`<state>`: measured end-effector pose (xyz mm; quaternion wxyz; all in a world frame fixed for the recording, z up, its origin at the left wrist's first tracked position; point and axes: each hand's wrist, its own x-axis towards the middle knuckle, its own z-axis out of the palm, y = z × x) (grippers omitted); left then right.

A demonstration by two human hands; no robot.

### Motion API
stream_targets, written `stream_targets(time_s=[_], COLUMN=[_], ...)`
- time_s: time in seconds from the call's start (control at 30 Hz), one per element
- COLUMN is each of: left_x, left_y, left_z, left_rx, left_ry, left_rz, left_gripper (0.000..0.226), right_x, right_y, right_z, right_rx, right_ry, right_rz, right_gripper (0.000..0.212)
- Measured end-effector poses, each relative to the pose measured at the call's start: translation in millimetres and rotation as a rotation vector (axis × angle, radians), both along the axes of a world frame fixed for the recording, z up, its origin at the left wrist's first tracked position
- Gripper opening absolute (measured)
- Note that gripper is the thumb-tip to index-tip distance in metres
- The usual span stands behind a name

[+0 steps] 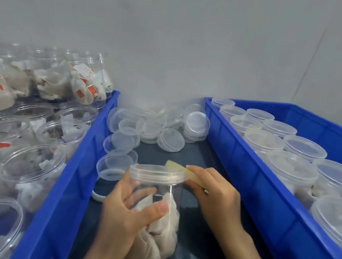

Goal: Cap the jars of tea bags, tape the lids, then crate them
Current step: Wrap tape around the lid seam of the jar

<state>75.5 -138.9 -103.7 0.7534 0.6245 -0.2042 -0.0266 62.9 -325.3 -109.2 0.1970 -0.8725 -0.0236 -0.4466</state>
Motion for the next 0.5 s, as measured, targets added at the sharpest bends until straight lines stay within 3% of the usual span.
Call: stream_targets(time_s=[0.17,0.33,0.5], left_x=[0,0,1], left_y=[0,-4,-9], left_z=[0,0,-3], left_rx=[0.012,0.037,-0.003], left_ry=[-0.014,-0.017,0.156], left_rz=[-0.174,-0.282,-0.213], left_gripper=[0.077,0.103,0.1], right_x=[-2,-5,-2], right_y=[8,20,27], right_z=[-1,-5,-5], right_rx=[0.016,0.096,-0.009], right_ry=[0.059,0.191,0.084], right_rz=[0.005,-0.043,-0.112], right_gripper=[0.022,0.041,0.041])
